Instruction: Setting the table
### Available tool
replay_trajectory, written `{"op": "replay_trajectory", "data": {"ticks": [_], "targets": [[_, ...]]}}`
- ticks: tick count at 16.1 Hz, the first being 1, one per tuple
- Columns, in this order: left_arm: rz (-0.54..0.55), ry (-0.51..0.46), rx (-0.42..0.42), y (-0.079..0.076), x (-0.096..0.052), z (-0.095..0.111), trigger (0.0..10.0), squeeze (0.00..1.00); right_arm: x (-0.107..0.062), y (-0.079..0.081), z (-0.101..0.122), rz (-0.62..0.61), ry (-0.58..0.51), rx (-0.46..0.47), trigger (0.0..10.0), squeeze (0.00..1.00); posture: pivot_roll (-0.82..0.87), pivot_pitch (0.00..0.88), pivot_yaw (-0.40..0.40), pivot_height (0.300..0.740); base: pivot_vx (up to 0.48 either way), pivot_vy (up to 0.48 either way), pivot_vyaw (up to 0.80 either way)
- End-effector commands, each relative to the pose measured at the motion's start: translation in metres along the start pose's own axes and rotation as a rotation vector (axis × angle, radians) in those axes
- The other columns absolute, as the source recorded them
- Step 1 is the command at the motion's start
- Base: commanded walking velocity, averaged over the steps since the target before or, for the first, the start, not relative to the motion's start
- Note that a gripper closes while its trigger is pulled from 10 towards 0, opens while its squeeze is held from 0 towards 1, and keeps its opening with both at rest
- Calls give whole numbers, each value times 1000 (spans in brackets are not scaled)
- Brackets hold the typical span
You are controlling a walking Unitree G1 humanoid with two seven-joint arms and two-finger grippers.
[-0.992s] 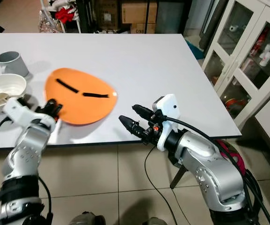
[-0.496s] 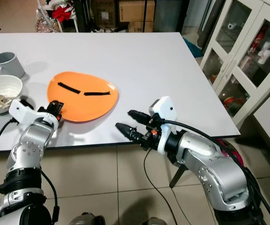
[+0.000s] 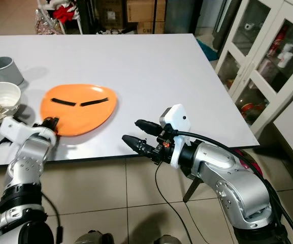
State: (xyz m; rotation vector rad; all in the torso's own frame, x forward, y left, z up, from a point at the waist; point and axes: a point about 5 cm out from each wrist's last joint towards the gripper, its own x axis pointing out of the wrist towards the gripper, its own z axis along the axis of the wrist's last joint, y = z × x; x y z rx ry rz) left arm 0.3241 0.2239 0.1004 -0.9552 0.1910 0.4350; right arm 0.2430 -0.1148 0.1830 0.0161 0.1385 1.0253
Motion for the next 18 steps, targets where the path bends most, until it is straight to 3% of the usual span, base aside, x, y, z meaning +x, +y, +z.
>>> {"op": "replay_trajectory", "data": {"ticks": [1, 7, 9, 14, 15, 16, 17, 18], "targets": [[34, -33, 12, 5, -1, 7, 10000, 1000, 1, 2, 2, 22, 2, -9, 10000, 0, -113, 66, 28, 740, 0, 0, 0], [11, 8, 63, 1, -3, 2, 10000, 1000, 2, 3, 1, 31, 1, -11, 10000, 0, -101, 73, 24, 740, 0, 0, 0], [36, -19, 84, 5, -6, 7, 10000, 1000, 2, 3, 2, 29, -5, -3, 10000, 0, -99, 72, 25, 740, 0, 0, 0], [-45, -116, 188, 2, -25, 16, 10000, 1000, -4, 6, -4, 20, -59, 72, 10000, 0, -87, 71, 23, 740, 0, 0, 0], [-36, -129, 217, 5, -29, 16, 10000, 569, -5, 7, -6, 7, -54, 83, 10000, 0, -88, 71, 23, 740, 0, 0, 0], [-35, -132, 228, 6, -30, 16, 10000, 569, -5, 7, -7, 3, -52, 86, 10000, 0, -88, 71, 23, 740, 0, 0, 0], [-90, -142, 331, 5, -41, 13, 10000, 0, -8, 7, -10, -54, -67, 86, 10000, 0, -91, 68, 25, 740, 0, 0, 0], [-109, -143, 352, 4, -44, 12, 10000, 0, -8, 7, -10, -64, -66, 83, 10000, 0, -91, 68, 25, 740, 0, 0, 0]]}}
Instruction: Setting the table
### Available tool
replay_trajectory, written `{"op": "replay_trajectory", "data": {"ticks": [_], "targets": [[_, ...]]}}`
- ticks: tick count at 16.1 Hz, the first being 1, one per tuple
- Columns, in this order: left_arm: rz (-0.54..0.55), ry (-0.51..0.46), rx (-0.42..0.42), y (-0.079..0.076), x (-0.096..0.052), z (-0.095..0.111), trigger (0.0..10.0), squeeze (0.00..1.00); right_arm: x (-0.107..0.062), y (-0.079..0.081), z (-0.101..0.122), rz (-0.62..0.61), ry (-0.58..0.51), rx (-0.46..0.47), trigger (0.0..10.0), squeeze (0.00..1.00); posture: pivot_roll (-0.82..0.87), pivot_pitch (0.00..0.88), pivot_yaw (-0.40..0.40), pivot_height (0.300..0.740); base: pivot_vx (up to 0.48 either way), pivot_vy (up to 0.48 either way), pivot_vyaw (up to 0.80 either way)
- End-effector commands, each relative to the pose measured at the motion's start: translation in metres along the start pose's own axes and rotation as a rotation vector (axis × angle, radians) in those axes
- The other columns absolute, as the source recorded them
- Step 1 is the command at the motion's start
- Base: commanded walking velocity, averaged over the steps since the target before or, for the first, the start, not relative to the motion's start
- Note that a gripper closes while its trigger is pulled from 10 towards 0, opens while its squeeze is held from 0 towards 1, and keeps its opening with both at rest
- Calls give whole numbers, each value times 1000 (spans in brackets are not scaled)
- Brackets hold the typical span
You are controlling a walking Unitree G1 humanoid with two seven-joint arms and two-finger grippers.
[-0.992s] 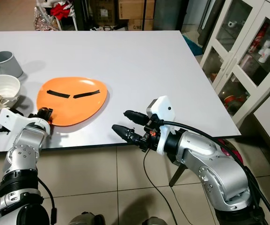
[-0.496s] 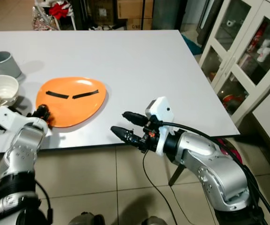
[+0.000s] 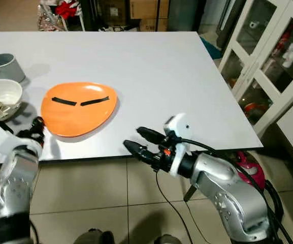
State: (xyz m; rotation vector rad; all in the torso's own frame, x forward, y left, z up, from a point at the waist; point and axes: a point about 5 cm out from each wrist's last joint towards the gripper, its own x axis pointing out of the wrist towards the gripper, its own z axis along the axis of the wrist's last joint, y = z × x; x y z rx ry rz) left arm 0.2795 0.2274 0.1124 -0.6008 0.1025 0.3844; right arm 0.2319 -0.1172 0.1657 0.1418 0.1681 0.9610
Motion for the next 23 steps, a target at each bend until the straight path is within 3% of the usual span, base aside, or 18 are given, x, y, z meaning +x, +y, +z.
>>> {"op": "replay_trajectory", "data": {"ticks": [1, 3, 5, 7, 10, 12, 15, 17, 23], "targets": [[-62, -19, 56, -9, -5, 4, 10000, 0, -3, 1, 7, -29, -32, -41, 10000, 0, -96, 65, 29, 740, 0, 0, 0], [-383, -68, 301, -40, -54, 6, 10000, 0, -16, 1, 0, -243, -96, 13, 10000, 0, -97, 59, 35, 740, 0, 0, -756], [-511, -81, 474, -53, -77, 3, 10000, 0, -27, -2, -5, -390, -120, 36, 10000, 0, -101, 58, 38, 740, 0, 0, -756], [-552, -103, 574, -59, -85, 4, 10000, 0, -36, -10, -7, -519, -122, 7, 10000, 0, -101, 59, 44, 740, 0, 0, -756], [-507, -91, 650, -51, -78, -3, 10000, 0, -46, -30, -15, -746, -63, -43, 10000, 0, -107, 58, 52, 740, 0, 0, -763], [-461, -91, 725, -44, -79, -5, 10000, 0, -52, -33, -18, -829, -57, -47, 10000, 0, -113, 62, 55, 740, 0, 0, -766], [-432, -97, 756, -39, -81, -8, 10000, 0, -54, -29, -24, -866, -35, -20, 10000, 0, -121, 63, 56, 740, 0, 0, -769], [-485, -32, 796, -35, -84, -17, 10000, 0, -54, -26, -29, -890, -24, 7, 10000, 0, -125, 64, 56, 740, 0, 0, -769], [-450, -51, 791, -36, -80, -16, 10000, 0, -59, -32, -33, -952, 6, 25, 10000, 0, -130, 58, 55, 740, 0, 0, -769]]}}
